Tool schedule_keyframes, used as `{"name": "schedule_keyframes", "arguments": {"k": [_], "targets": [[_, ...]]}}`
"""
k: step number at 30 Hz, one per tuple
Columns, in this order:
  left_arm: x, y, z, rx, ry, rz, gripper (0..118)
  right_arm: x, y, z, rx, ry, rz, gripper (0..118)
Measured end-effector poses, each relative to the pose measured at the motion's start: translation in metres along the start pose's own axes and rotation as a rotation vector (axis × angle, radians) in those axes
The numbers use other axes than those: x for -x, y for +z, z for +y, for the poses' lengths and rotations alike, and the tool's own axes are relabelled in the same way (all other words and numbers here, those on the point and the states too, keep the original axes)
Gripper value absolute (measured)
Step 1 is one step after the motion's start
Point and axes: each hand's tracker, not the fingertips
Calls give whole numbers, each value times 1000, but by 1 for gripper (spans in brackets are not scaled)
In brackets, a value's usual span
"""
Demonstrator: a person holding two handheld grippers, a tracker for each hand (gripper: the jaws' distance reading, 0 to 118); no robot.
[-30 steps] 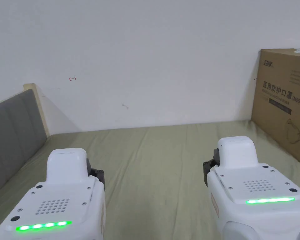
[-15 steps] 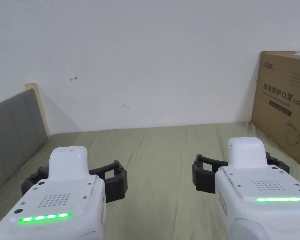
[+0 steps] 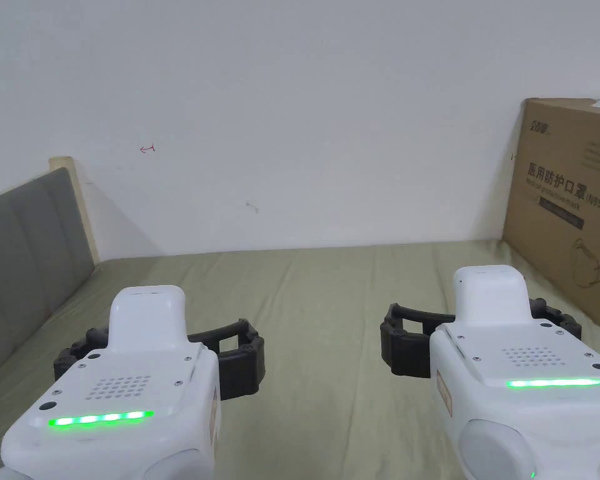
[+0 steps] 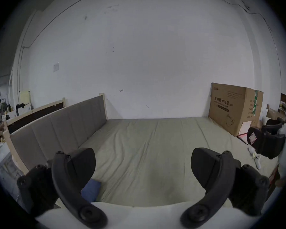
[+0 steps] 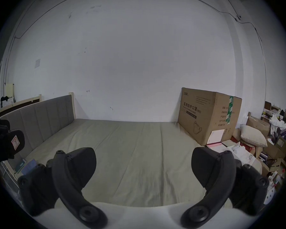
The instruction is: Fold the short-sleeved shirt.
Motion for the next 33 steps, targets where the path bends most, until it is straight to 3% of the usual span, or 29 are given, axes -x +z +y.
{"name": "schedule_keyframes", "arguments": {"k": [33], "targets": [[-3,3,0,-45,-30,-29,117,7,-1,-2,36,8,0,115]]}}
